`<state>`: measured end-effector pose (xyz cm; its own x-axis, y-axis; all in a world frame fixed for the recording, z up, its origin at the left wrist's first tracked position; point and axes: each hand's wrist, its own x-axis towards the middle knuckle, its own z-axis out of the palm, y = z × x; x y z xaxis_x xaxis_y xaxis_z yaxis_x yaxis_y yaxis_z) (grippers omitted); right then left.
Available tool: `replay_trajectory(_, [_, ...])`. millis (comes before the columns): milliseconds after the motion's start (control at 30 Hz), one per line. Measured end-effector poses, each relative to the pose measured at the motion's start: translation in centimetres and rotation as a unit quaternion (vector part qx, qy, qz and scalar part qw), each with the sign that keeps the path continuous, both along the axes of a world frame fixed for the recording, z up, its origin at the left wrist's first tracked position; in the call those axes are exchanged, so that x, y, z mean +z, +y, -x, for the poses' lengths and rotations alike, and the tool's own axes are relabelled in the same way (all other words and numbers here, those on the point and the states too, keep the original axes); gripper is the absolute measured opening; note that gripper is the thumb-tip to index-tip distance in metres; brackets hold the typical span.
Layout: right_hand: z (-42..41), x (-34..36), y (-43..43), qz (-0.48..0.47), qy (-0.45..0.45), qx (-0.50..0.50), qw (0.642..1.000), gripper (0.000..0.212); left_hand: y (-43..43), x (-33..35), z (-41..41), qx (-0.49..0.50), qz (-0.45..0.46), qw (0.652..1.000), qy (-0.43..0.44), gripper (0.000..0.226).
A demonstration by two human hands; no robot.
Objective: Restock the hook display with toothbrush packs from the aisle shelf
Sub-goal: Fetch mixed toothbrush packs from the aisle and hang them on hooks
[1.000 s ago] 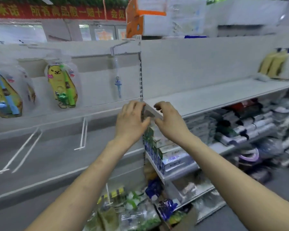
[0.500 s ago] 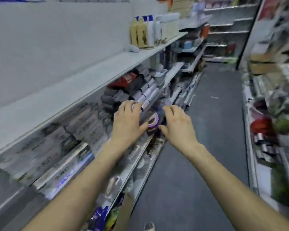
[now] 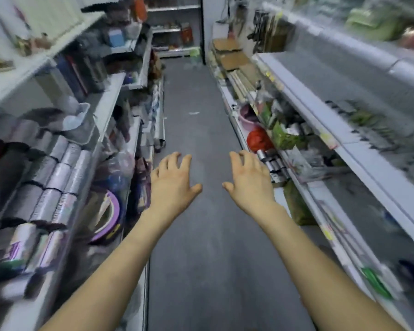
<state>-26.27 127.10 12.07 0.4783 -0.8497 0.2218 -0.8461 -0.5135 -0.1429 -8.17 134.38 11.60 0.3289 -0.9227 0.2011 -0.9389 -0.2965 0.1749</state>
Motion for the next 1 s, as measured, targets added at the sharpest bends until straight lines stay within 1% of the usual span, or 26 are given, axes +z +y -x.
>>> replay_trajectory(133, [1.1, -1.6, -9.0, 0.003, -0.005, -0.057, 0.998, 0.083, -11.5, -1.3, 0.9, -0.065, -0.005, 0.998, 0.006, 0.08])
replay_trajectory(267, [1.8, -3.3, -18.4, -0.019, 0.018, -0.088, 0.996, 0.083, -21.8, -2.7, 1.6, -0.089, -0.023, 0.996, 0.013, 0.08])
replay_trajectory(367, [2.4, -3.8, -25.2, -0.036, 0.01, -0.104, 0.994, 0.086, -29.2, -2.7, 2.4, -0.114, -0.03, 0.993, 0.013, 0.08])
replay_trajectory(500, [3.3, -3.6, -34.7, -0.038, 0.016, -0.133, 0.99, 0.081, -39.6, -1.7, 2.6, -0.137, -0.022, 0.99, 0.0, 0.079])
replay_trajectory(700, [4.3, -4.8, -46.4, -0.044, -0.002, -0.199, 0.979, 0.076, -53.8, -2.6, 2.5, -0.197, -0.02, 0.98, -0.001, 0.078])
replay_trajectory(833, [4.8, -6.4, -53.4, -0.038, -0.041, -0.279, 0.959, 0.069, -63.6, -4.5, 3.0, -0.283, -0.029, 0.959, 0.004, 0.073])
replay_trajectory(933, [5.3, -7.1, -57.1, -0.044, -0.088, -0.359, 0.928, 0.062, -70.3, -5.5, 3.9, -0.338, -0.046, 0.94, 0.007, 0.072])
replay_trajectory(1000, [5.8, -7.2, -58.7, -0.045, -0.116, -0.403, 0.907, 0.061, -74.1, -5.9, 5.2, -0.385, -0.054, 0.921, 0.006, 0.072])
